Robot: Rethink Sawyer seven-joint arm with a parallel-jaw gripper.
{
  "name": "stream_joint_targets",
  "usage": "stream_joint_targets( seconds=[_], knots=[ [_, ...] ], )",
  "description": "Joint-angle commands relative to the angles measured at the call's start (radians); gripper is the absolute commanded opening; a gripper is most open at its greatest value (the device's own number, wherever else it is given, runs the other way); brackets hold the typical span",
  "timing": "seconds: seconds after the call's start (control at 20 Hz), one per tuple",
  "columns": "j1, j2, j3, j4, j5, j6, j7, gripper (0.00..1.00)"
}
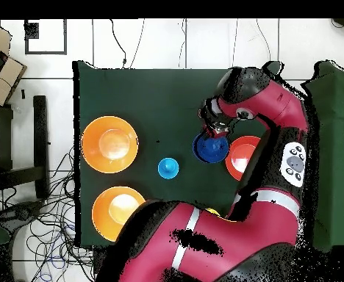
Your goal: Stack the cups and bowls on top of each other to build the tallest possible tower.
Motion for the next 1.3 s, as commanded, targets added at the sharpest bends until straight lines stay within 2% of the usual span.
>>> stream_joint_targets(
  seconds=[0.05, 0.4, 1.3],
  knots=[
    [0.011, -0.041, 0.120, 0.066, -0.034, 0.045, -0.098, 0.00],
    [0.026, -0.055, 0.121, 0.072, -0.027, 0.052, -0.067, 0.00],
    [0.062, -0.088, 0.125, 0.148, -0.006, -0.013, -0.017, 0.00]
  ],
)
